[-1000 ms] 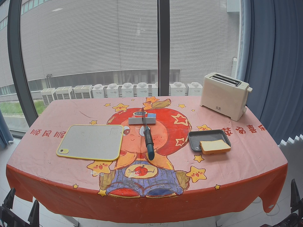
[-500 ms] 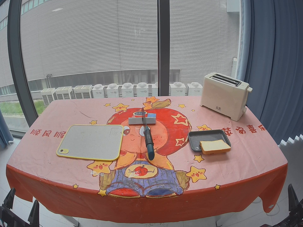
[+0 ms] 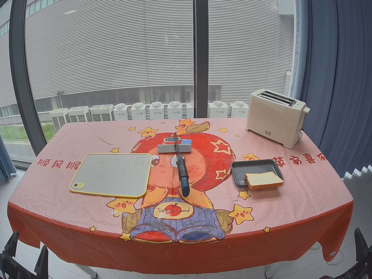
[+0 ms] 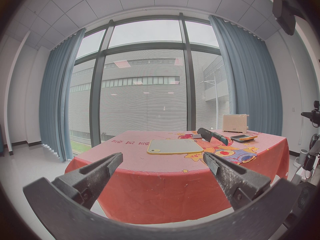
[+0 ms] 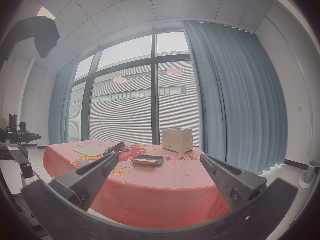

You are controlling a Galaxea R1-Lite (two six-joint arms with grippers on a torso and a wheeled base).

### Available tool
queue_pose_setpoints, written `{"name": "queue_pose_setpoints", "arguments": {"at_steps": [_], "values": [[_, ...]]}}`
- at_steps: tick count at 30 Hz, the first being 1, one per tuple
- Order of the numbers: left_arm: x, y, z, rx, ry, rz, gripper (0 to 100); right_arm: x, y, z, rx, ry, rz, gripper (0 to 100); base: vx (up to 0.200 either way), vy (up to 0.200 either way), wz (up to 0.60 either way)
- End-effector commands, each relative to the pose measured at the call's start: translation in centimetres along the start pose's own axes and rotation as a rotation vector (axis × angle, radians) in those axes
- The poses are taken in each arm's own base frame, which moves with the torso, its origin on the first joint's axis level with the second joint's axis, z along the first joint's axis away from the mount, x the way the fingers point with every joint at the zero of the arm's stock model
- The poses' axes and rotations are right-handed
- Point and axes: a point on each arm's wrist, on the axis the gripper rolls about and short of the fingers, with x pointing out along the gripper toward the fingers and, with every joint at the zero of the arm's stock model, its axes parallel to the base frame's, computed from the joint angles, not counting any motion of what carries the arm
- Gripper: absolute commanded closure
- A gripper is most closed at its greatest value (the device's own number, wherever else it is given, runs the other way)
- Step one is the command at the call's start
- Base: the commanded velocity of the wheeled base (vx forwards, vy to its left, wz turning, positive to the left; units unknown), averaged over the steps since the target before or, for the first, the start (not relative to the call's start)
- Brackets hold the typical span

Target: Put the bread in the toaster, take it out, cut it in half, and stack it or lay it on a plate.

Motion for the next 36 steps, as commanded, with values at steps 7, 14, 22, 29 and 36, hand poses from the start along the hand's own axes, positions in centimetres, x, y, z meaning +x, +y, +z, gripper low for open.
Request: {"name": "queue_pose_setpoints", "arguments": {"at_steps": [7,14,22,29,36], "values": [[0.0,0.0,-0.5,0.000,0.003,0.000,0,0.8,0.2,0.6,0.022,0.063,0.117,0,0.000,0.000,0.00],[0.0,0.0,-0.5,0.000,0.002,0.000,0,1.5,0.1,1.1,0.075,0.091,0.143,0,0.000,0.000,0.00],[0.0,0.0,-0.5,0.000,0.002,0.000,0,2.4,0.0,1.2,0.099,0.134,0.167,0,0.000,0.000,0.00],[0.0,0.0,-0.5,0.000,0.003,0.000,0,2.8,0.0,1.1,0.150,0.171,0.176,0,0.000,0.000,0.00],[0.0,0.0,-0.5,0.000,0.003,0.000,0,3.2,-0.1,1.1,0.200,0.214,0.179,0,0.000,0.000,0.00]]}}
